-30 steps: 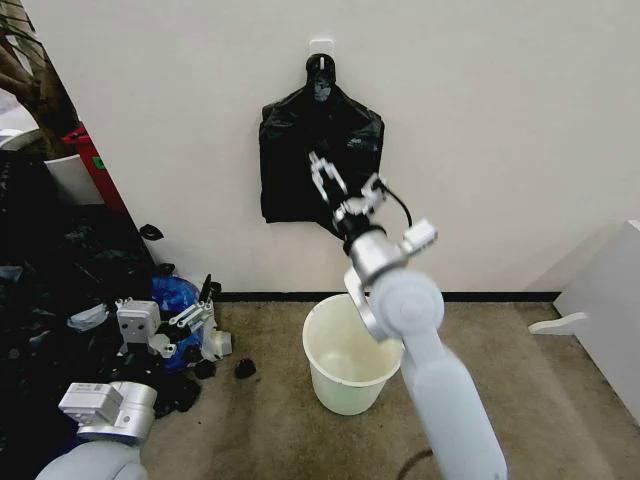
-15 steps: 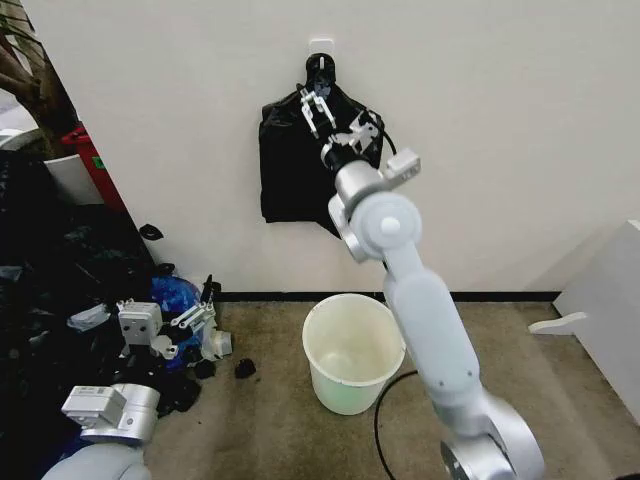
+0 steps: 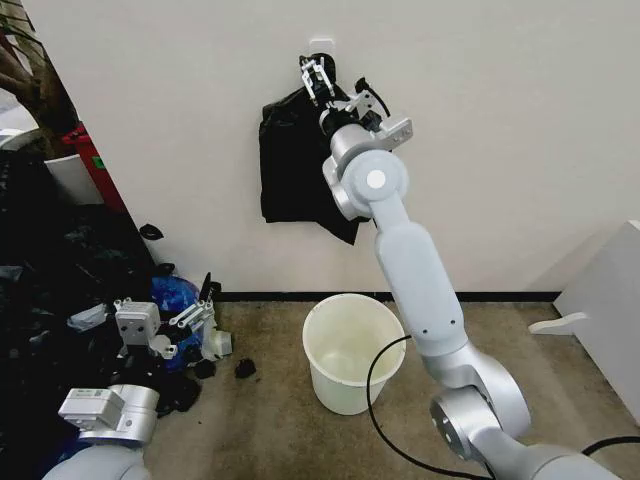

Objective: Place the garbage bag over the trash bin.

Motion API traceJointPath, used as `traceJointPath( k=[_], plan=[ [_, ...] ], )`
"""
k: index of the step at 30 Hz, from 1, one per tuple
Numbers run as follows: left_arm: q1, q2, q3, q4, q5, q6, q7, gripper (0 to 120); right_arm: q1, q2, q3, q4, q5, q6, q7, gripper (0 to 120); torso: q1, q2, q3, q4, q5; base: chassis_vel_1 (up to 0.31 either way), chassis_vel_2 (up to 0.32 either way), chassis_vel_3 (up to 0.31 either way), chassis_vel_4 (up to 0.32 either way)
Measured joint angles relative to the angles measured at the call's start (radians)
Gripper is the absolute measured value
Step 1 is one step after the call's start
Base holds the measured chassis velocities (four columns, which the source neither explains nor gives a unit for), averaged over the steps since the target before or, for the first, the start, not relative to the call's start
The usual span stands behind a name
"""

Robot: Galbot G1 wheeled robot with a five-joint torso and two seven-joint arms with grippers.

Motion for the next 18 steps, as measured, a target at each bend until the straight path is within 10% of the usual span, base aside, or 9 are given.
traceJointPath(
  k=[18],
  plan=[
    [-0.017,-0.002,0.002,0.01,-0.002,0.0,0.0,100,0.052,-0.001,-0.004,-0.058,-0.015,0.024,0.002,99,0.0,0.0,0.0,0.0,0.0,0.0,0.0,0.0,0.0]
  ],
)
